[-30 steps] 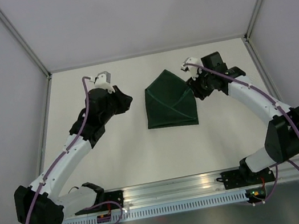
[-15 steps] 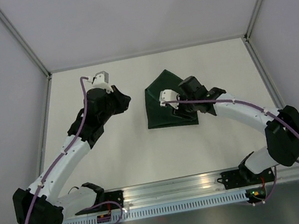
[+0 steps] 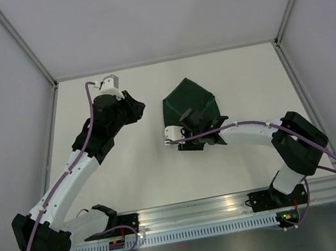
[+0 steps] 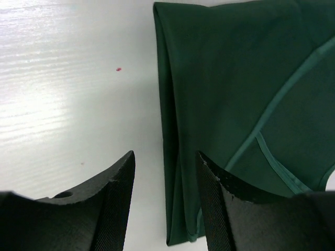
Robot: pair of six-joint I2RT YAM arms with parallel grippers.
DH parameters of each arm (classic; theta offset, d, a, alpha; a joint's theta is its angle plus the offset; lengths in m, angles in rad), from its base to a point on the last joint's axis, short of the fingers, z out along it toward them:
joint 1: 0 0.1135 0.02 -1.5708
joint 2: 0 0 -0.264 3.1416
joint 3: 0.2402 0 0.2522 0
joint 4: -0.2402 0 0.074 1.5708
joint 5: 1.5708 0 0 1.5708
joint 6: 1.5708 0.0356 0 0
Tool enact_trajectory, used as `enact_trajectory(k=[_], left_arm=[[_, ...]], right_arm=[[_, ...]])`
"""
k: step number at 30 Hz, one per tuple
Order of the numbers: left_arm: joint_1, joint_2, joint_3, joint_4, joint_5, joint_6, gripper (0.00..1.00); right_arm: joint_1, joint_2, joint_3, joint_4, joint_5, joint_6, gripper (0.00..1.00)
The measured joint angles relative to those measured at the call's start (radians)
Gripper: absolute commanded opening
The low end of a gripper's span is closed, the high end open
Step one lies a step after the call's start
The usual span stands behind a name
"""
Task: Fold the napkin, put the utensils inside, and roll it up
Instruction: Roll the napkin with the utensil
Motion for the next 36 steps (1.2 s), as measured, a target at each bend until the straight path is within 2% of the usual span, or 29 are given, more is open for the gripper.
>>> enact_trajectory(k=[6,14,36], left_arm=[[0.0,0.0,0.029,-0.019,0.0,0.0,0.3],[0.0,0.005,0.063,-0.048,0.0,0.001,0.3],[0.0,0.032,0.069,-0.06,0.001,0.002,0.3]], right_arm=[[0.048,0.102,0.002,0.068,0.091,0.01,0.55],[0.05,0.114,0.021,0.107,0.15,0.04,0.55],[0.048,0.159,0.046,0.099,0.148,0.043,0.54]])
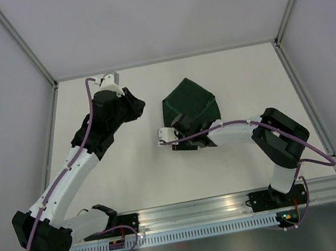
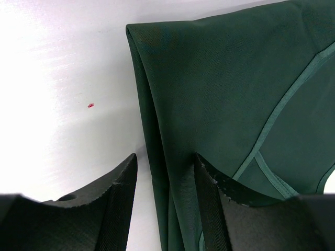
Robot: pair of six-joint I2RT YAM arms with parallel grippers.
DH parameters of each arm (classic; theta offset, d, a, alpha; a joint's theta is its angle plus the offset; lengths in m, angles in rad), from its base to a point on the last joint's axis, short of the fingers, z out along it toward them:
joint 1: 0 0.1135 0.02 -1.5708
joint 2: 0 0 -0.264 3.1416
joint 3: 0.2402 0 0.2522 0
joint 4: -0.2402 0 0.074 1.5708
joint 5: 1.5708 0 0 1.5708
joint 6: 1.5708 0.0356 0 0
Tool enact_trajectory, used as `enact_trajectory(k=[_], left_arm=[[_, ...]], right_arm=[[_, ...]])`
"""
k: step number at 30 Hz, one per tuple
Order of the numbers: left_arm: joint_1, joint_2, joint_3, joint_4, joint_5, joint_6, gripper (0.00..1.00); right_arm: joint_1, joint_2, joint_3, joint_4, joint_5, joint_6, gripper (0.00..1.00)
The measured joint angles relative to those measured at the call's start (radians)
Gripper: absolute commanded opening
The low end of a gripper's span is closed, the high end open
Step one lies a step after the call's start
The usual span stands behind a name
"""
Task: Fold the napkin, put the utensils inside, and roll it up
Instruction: Roll the napkin with the utensil
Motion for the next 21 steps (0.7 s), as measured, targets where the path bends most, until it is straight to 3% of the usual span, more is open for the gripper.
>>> enact_trajectory(k=[21], left_arm=[[0.0,0.015,0.0,0.0,0.008,0.006,0.3]], right_arm=[[-0.05,0.001,0.003,-0.002,-0.031,0.0,0.52]])
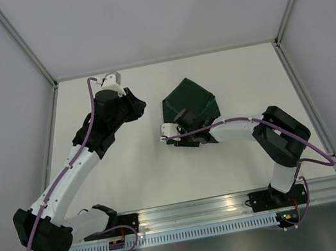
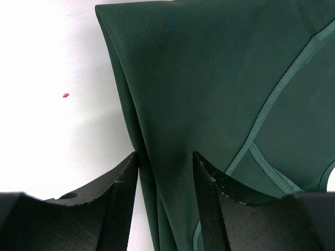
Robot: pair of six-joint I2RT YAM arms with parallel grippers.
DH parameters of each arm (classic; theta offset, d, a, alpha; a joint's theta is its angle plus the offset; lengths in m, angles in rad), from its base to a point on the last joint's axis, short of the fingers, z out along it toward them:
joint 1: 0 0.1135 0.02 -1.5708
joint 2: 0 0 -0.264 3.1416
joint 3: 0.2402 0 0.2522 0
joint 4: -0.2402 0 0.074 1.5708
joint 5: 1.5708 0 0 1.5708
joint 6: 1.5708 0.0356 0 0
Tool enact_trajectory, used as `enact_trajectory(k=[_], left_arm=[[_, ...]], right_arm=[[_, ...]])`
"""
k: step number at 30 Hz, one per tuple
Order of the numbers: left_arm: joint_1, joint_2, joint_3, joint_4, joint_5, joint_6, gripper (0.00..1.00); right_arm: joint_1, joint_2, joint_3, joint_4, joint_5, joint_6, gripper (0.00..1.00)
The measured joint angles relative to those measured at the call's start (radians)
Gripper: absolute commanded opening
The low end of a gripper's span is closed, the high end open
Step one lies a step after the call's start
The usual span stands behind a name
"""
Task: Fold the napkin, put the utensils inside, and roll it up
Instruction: Roll the napkin with the utensil
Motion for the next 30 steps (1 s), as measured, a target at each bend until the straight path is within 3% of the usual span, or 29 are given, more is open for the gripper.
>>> enact_trajectory(k=[30], left_arm=[[0.0,0.0,-0.059,0.017,0.027,0.0,0.3]], right_arm=[[-0.037,0.002,0.009,-0.041,-0.081,-0.008,0.39]])
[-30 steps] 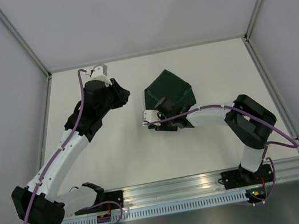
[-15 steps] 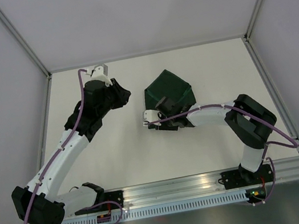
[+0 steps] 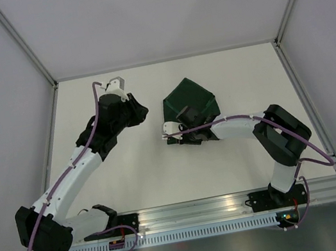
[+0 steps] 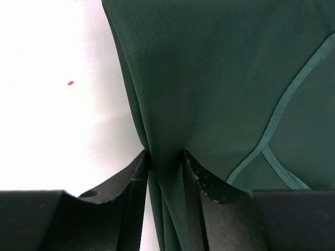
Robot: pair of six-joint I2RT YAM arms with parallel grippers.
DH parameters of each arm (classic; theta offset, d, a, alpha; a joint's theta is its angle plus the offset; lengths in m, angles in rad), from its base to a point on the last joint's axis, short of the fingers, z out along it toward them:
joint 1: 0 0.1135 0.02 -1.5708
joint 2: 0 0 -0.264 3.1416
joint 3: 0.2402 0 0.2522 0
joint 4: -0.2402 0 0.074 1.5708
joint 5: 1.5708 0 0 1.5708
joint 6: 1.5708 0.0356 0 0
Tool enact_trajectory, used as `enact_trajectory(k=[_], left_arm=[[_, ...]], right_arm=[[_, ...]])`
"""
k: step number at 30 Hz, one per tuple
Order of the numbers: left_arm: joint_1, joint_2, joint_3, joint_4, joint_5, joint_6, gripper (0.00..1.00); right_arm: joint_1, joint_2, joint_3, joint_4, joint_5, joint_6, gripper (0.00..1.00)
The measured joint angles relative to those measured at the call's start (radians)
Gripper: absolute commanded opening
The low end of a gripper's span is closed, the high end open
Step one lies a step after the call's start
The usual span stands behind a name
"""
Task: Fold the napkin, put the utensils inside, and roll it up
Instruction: Roll the napkin with the utensil
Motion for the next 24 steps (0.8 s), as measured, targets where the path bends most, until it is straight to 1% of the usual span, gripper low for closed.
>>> enact_trajectory(k=[9,14,19,24], left_arm=[[0.0,-0.001,-0.103,0.058,0.029,0.0,0.32],[0.0,-0.009,-0.15,0.098,0.051,0.0,0.33],[0.0,-0.034,-0.208,0.147,0.069,0.001,0.34],[0.0,-0.05,-0.279,0.207,0.083,0.005,0.35]], right_arm=[[-0.01,0.016,0.029,-0.029,-0.028,0.0,0.38],[-0.02,0.038,0.059,-0.052,-0.056,0.001,0.34],[-0.032,0.06,0.091,-0.076,-0.087,0.002,0.33],[-0.044,0.074,0.111,-0.089,-0.114,0.002,0.29]])
